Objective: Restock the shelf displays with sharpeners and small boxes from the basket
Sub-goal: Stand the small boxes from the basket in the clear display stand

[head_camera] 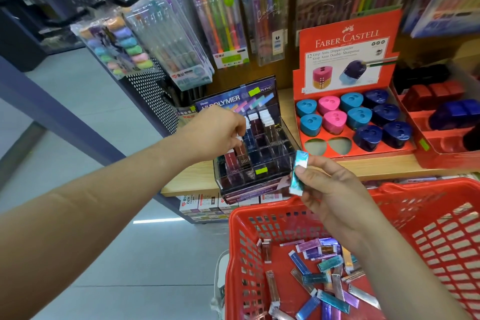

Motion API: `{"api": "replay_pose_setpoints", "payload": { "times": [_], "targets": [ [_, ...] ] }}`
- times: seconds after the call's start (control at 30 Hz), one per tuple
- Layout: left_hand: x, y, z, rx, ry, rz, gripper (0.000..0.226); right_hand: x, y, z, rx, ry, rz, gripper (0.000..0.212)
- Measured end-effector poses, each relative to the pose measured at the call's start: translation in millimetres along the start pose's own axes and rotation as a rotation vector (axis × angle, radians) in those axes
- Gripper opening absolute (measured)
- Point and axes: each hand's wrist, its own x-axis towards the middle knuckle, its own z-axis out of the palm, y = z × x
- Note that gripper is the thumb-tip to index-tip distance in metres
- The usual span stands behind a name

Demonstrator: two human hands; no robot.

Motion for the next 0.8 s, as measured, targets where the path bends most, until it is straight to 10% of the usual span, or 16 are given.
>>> {"api": "replay_pose_setpoints", "payload": {
  "times": [0.43, 0.6, 0.8],
  "targets": [
    [-1.6, 13.9, -13.0, -0.076, -0.041, -0.038, 0.019, -6.7, -6.6, 5.1, 0.152, 0.032, -0.009, 0.018],
    [-12.4, 33.3, -33.2, -0.873, -0.221, -0.186, 0.017, -9.1, -10.7, 5.3, 0.176, 0.053, -0.018, 0.011],
    [-18.0, 39.5, -31.4, -1.185, -0.341, -0.191, 0.013, -11.3, -7.9, 6.1, 0.223, 0.008, -0.004, 0.013]
  ]
}}
